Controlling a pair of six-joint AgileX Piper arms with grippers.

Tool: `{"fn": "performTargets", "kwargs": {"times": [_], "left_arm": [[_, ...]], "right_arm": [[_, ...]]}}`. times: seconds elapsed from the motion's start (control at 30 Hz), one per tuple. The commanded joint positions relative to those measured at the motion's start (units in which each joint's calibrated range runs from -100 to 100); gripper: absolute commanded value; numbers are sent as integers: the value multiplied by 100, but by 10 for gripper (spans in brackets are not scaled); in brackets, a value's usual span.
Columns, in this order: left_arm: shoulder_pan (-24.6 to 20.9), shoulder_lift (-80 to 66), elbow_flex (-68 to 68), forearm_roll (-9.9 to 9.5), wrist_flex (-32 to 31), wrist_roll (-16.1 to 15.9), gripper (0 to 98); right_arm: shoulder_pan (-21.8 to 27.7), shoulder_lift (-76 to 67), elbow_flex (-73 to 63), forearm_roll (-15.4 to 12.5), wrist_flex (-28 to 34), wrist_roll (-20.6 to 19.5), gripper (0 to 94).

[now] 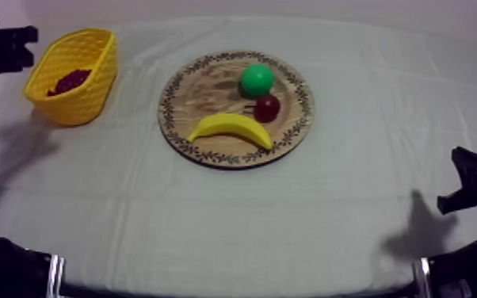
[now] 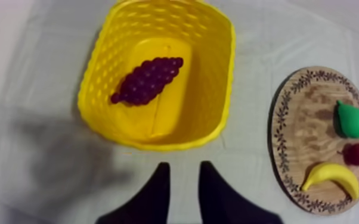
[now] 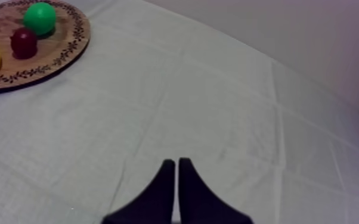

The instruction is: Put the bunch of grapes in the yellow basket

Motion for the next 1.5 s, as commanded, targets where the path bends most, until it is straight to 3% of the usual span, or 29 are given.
{"fn": "performTargets", "kwargs": {"times": [0.0,0.17,0.5,0.83,1.1,1.37,1.47], "left_arm": [[-20,-626,427,38,-69,-83,88],[-81,-1428,1061,66,-242,-84,15],[-73,-3299,2724,24,-1255,-15,1],[-148,-5021,4251,-314,-1727,-51,0],[-293,-5982,5052,-475,-1879,20,0],[-419,-6589,5585,-317,-2293,-86,0],[-445,-6756,5674,-238,-2445,179,0]], "right_arm": [[0,0,0,-1,-1,1,3],[0,0,0,-1,-1,1,3],[0,0,0,-1,-1,1,3],[0,0,0,-1,-1,1,3],[0,0,0,-1,-1,5,3],[0,0,0,-1,-1,6,3],[0,0,0,-1,-1,6,3]]}}
